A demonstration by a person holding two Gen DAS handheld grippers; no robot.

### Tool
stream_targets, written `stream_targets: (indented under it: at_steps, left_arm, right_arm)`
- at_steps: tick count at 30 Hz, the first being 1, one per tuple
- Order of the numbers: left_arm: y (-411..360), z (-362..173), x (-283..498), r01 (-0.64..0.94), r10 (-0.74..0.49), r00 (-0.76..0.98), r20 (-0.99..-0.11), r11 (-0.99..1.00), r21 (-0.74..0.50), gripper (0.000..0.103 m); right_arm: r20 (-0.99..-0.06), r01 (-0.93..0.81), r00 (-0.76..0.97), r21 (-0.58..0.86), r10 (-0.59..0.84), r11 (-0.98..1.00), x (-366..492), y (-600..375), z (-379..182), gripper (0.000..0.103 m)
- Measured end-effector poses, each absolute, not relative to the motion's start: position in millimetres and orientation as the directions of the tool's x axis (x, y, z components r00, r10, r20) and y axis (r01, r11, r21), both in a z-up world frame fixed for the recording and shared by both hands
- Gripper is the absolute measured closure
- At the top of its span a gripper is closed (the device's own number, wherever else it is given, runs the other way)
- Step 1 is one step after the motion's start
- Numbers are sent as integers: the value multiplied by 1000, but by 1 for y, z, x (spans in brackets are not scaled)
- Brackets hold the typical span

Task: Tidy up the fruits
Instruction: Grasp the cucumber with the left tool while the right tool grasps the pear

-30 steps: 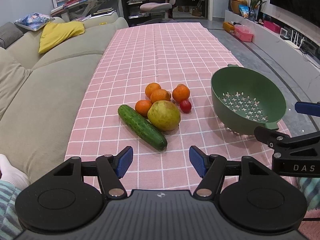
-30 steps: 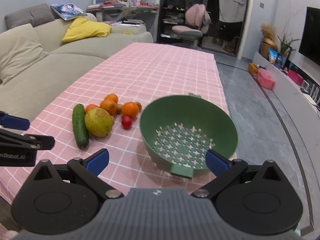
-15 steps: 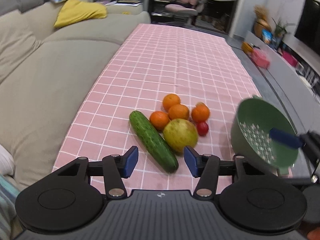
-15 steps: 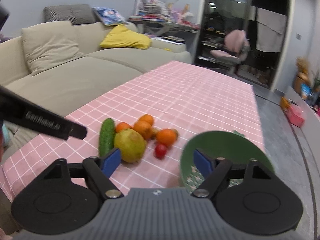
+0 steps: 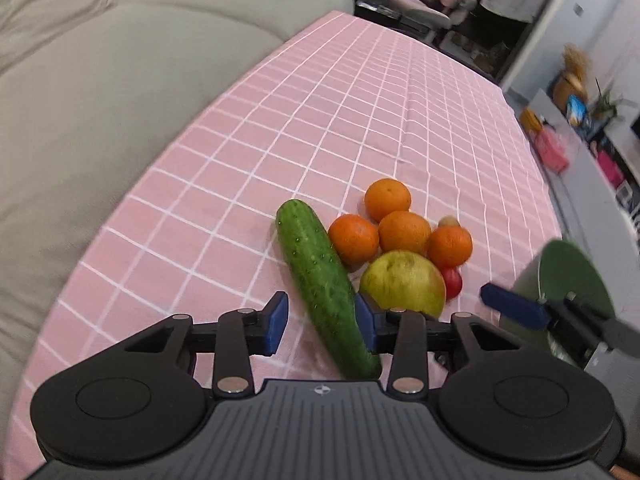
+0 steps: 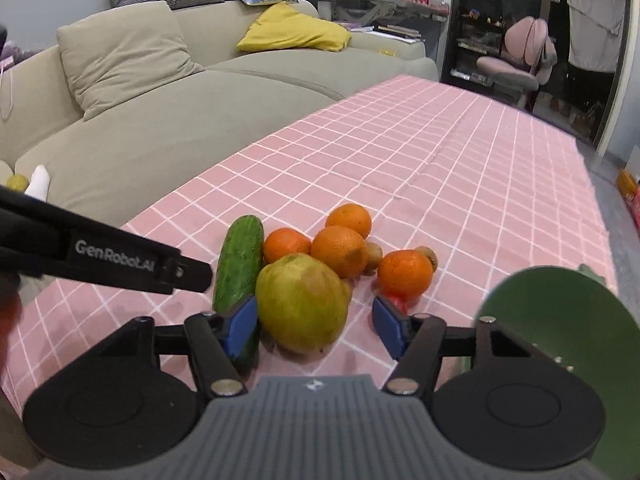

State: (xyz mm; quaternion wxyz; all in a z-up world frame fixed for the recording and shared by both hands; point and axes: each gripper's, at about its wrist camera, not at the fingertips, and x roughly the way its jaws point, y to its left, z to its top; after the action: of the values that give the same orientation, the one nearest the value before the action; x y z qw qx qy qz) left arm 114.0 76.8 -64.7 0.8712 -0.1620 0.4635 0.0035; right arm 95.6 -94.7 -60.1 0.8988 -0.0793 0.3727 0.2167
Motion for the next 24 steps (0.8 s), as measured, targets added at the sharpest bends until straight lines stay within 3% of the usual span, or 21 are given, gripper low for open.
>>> stream_targets:
  at_steps: [12, 24]
  left_arm:
    - [88, -99, 149, -279, -204, 522, -828, 877, -392, 56]
    - [85, -110, 164, -310, -194, 510, -838, 868, -389, 50]
  right_arm:
    - [-719, -461, 570, 122, 399, 879, 123, -92, -82, 40]
    - [-733, -429, 543, 177, 410, 886, 129, -92, -93, 41]
